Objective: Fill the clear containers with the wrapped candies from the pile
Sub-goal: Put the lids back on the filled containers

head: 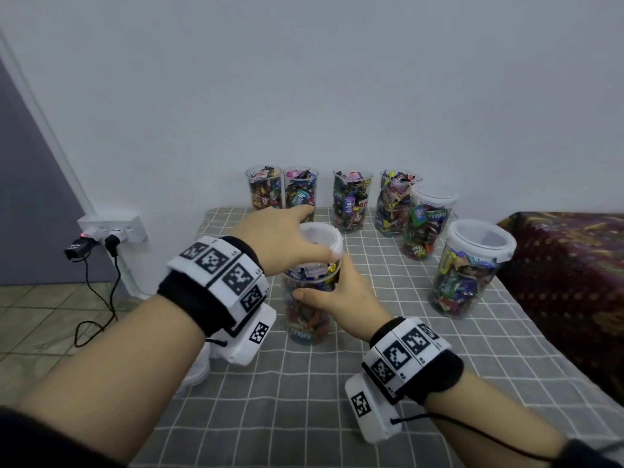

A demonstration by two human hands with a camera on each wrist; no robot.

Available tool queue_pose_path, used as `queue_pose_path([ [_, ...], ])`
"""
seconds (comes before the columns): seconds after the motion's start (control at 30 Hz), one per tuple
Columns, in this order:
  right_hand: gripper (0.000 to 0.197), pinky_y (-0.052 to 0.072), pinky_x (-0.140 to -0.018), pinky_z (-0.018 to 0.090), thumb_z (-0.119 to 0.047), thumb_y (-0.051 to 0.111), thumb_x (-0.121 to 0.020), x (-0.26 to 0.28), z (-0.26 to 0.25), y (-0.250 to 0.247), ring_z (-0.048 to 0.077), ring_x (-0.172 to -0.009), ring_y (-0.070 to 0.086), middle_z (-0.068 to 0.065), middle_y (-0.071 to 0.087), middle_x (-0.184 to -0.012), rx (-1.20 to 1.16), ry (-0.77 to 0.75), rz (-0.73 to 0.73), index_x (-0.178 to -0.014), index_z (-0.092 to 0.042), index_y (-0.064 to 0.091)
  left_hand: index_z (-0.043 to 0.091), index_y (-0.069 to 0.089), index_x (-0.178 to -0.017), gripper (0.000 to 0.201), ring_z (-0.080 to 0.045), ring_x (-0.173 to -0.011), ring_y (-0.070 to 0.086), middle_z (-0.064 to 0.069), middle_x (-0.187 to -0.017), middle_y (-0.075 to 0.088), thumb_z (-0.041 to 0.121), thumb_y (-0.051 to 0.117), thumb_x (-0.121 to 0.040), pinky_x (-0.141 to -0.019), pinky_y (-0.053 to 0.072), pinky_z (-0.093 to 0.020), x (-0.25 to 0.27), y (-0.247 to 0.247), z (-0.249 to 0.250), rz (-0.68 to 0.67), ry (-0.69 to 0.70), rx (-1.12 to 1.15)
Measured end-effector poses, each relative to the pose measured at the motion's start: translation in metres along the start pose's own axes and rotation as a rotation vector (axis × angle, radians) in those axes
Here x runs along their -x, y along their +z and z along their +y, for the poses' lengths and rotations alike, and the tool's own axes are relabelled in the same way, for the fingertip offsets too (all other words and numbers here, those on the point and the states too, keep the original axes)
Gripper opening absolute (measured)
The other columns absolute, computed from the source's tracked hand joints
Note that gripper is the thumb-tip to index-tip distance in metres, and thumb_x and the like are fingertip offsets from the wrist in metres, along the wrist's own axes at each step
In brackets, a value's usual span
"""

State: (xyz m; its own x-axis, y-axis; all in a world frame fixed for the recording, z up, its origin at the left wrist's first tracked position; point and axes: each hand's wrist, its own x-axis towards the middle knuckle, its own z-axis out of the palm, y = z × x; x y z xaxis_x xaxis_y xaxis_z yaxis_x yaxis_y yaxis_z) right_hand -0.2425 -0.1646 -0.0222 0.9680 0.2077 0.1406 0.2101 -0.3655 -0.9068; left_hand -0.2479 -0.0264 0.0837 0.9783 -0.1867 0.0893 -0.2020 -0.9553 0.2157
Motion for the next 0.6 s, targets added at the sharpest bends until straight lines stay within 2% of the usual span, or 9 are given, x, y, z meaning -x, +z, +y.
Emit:
queue_pose_path([
  [0.1,0.075,0.047,-0.090,0.030,-0.041,0.080,-0.066,-0.002,0.003,0.003,0.011,-0.109,0.056,-0.008,0.060,-0.118,-0.010,-0.004,-0.013,-0.127,-0.032,0.039,0.024,0.037,-0.140,0.079,-0.024,-0.108,0.054,-0.004,-0.126,0.057,0.064,0.057,-0.075,-0.087,0.045,-0.032,-0.002,0.004,0.006,-0.032,0.007,-0.074],
  [0.2,0.085,0.048,-0.095,0.036,-0.053,0.076,-0.053,-0.002,0.006,0.006,0.009,-0.110,0.056,-0.011,0.060,-0.119,-0.043,-0.010,0.001,-0.128,-0.034,0.040,0.021,0.043,-0.133,0.074,-0.024,-0.099,0.056,-0.005,-0.114,0.061,0.064,0.057,-0.074,-0.085,0.048,-0.037,-0.002,0.007,0.006,-0.048,0.006,-0.104],
  [0.33,0.069,0.048,-0.094,0.033,-0.040,0.081,-0.062,-0.001,0.009,0.007,0.006,-0.107,0.057,-0.014,0.060,-0.114,-0.101,-0.019,-0.006,-0.119,-0.039,0.042,0.023,0.041,-0.134,0.072,-0.022,-0.091,0.054,-0.002,-0.098,0.059,0.061,0.058,-0.076,-0.082,0.048,-0.036,0.000,0.013,0.002,-0.053,-0.007,-0.070],
  [0.43,0.075,0.049,-0.095,0.041,-0.042,0.079,-0.059,0.000,0.011,0.007,0.006,-0.107,0.059,-0.014,0.062,-0.114,-0.142,-0.035,-0.011,-0.123,-0.038,0.039,0.029,0.040,-0.136,0.081,-0.020,-0.094,0.054,0.001,-0.109,0.062,0.069,0.058,-0.068,-0.084,0.047,-0.035,0.001,0.020,-0.003,-0.050,0.005,-0.008],
  [0.5,0.093,0.046,-0.100,0.043,-0.039,0.080,-0.062,0.001,0.012,0.007,0.008,-0.113,0.057,-0.012,0.058,-0.123,-0.178,-0.047,-0.012,-0.138,-0.034,0.026,0.030,0.042,-0.135,0.082,-0.020,-0.103,0.056,0.002,-0.118,0.061,0.069,0.062,-0.066,-0.089,0.046,-0.034,0.002,0.026,-0.007,-0.023,0.008,0.064],
  [0.57,0.116,0.039,-0.107,0.043,-0.046,0.078,-0.058,0.002,0.013,0.008,0.011,-0.127,0.046,-0.008,0.042,-0.141,-0.161,-0.067,0.014,-0.147,-0.034,0.005,0.030,0.038,-0.139,0.083,-0.018,-0.112,0.054,0.004,-0.127,0.057,0.064,0.067,-0.069,-0.093,0.043,-0.031,0.005,0.033,-0.011,0.029,0.002,0.154],
  [0.6,0.121,0.037,-0.109,0.042,-0.051,0.076,-0.054,0.003,0.011,0.008,0.013,-0.131,0.040,-0.007,0.034,-0.144,-0.138,-0.091,0.023,-0.148,-0.035,0.001,0.031,0.036,-0.141,0.085,-0.016,-0.115,0.052,0.006,-0.131,0.054,0.063,0.068,-0.068,-0.095,0.041,-0.030,0.006,0.037,-0.014,0.050,-0.004,0.194],
])
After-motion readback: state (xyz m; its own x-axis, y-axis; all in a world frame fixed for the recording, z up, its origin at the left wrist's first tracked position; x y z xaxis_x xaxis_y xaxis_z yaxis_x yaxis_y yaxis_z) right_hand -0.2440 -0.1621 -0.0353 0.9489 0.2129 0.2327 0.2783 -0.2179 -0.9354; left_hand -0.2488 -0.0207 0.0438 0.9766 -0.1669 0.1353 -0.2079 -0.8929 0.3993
